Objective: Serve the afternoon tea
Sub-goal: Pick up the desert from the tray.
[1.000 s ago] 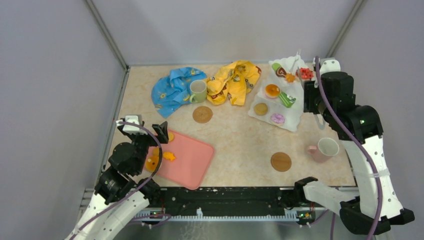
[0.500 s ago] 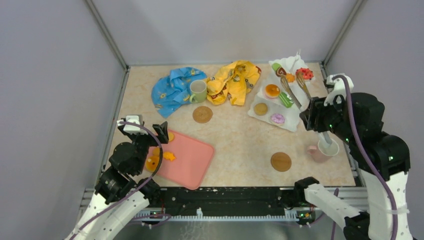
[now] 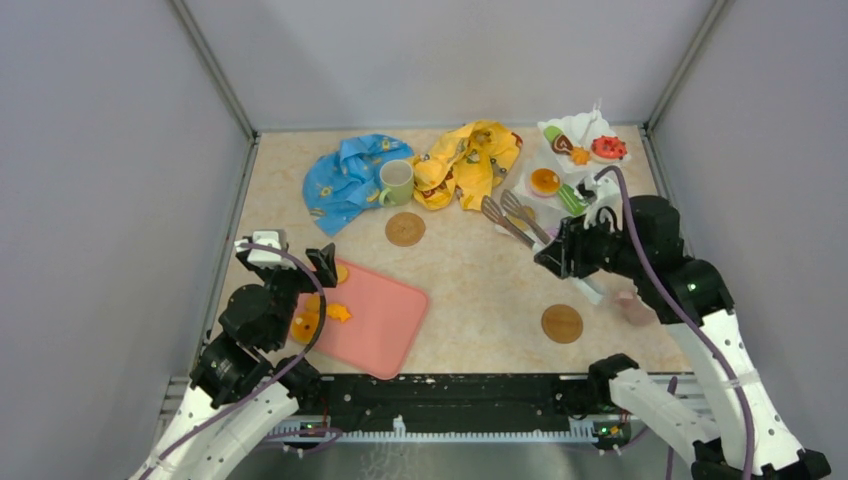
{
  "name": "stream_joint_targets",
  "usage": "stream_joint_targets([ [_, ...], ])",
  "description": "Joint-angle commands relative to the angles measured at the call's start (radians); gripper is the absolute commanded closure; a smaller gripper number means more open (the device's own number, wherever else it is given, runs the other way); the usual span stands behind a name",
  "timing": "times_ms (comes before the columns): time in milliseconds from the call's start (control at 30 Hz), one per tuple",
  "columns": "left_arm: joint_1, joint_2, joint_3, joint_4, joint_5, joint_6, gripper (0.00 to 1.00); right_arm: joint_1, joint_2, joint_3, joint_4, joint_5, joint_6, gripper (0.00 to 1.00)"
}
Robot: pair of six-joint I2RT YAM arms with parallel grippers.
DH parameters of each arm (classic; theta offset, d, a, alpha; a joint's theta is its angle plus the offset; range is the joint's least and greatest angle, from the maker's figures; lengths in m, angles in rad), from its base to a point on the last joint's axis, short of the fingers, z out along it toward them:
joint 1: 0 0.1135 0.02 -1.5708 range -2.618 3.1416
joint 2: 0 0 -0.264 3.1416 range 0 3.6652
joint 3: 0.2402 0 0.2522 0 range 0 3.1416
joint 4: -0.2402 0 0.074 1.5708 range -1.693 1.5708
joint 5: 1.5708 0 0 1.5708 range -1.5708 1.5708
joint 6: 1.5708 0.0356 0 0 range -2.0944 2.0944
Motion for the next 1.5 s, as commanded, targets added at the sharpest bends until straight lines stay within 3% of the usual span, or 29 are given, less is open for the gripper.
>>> stream_joint_targets([
  [0,0.003,0.009,-0.004,0.043,-0.014,0.010,0.01,0.103,-0.007,-0.037,0.240,-0.004,0.060,0.56],
  [333,0.003,-0.012,0.006,0.056,-0.053,0.009,0.01,0.570,0.211,-0.141,0.519,0.312,0.096,0.56],
  [500,0.003,0.026,0.154,0.042,-0.045,0.005,0.01,0.726,0.389,-0.112,0.643,0.365,0.063,0.55],
  [733,0.003,0.098,0.412,-0.034,-0.016,0.020,0.01,0.820,0.619,-0.074,0.778,0.344,0.036,0.55],
  [900,0.003,0.099,0.507,-0.096,-0.003,-0.006,0.01,0.883,0.732,-0.030,0.817,0.312,0.008,0.54],
  [1467,0.003,0.049,0.478,-0.108,-0.015,0.007,0.01,0.967,0.915,0.071,0.781,0.328,-0.017,0.51],
])
